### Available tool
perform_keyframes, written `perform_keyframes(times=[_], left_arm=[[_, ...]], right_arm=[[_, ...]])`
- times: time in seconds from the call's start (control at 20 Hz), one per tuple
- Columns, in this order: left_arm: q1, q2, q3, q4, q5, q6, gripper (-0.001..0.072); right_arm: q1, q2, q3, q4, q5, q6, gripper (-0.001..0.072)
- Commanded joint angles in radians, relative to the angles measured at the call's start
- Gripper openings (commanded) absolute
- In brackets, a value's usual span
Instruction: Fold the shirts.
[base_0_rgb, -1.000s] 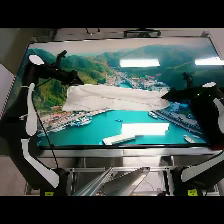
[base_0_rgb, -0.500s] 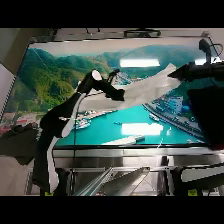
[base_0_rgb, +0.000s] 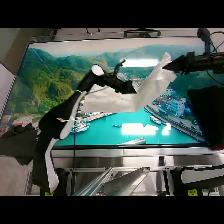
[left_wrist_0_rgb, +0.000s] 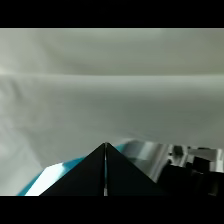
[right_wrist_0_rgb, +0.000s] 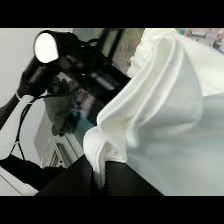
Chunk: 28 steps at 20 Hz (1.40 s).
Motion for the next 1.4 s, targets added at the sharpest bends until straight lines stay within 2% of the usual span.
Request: perform_keyframes(times=[0.0, 0.1, 0.35, 0.4, 0.5, 0.55, 0.6, 0.65, 0.75, 0.9, 1.0, 1.1, 1.35], left_arm=[[0.17, 0.177, 0.02, -0.171, -0.229, 0.047, 0.0011], [0.301, 0.306, 0.019, -0.176, -0.283, 0.056, 0.0012], [0.597, 0.583, -0.092, -0.176, -0.24, 0.134, 0.0014], [0.642, 0.621, -0.119, -0.176, -0.239, 0.156, 0.0014], [0.705, 0.681, -0.182, -0.176, -0.224, 0.203, 0.0015], [0.728, 0.706, -0.22, -0.176, -0.21, 0.22, 0.0015], [0.743, 0.727, -0.259, -0.176, -0.197, 0.232, 0.0015], [0.756, 0.745, -0.301, -0.176, -0.18, 0.239, 0.0015], [0.768, 0.762, -0.352, -0.176, -0.177, 0.248, 0.0016], [0.769, 0.761, -0.395, -0.176, -0.178, 0.248, 0.0016], [0.769, 0.761, -0.417, -0.176, -0.182, 0.248, 0.0016], [0.769, 0.761, -0.431, -0.176, -0.193, 0.248, 0.0016], [0.769, 0.761, -0.431, -0.176, -0.229, 0.249, 0.0016]], right_arm=[[0.152, -0.019, 0.003, 0.003, -0.192, 0.003, 0.0018], [0.296, -0.056, 0.003, 0.004, -0.332, 0.003, 0.0018], [0.694, -0.256, 0.003, 0.019, -0.811, -0.055, 0.0019], [0.765, -0.306, 0.003, 0.059, -0.914, -0.091, 0.0018], [0.895, -0.41, 0.004, 0.206, -1.111, -0.23, 0.0033], [0.946, -0.46, 0.004, 0.304, -1.17, -0.289, 0.0248], [0.974, -0.495, 0.004, 0.379, -1.175, -0.325, 0.0528], [0.98, -0.509, 0.004, 0.404, -1.136, -0.324, 0.0542], [0.945, -0.492, 0.004, 0.402, -1.031, -0.326, 0.0435], [0.816, -0.427, 0.004, 0.384, -0.793, -0.346, 0.043], [0.706, -0.372, 0.004, 0.341, -0.636, -0.301, 0.043], [0.588, -0.313, 0.004, 0.217, -0.519, -0.164, 0.043], [0.364, -0.212, 0.001, -0.308, -0.32, 0.21, 0.0432]])
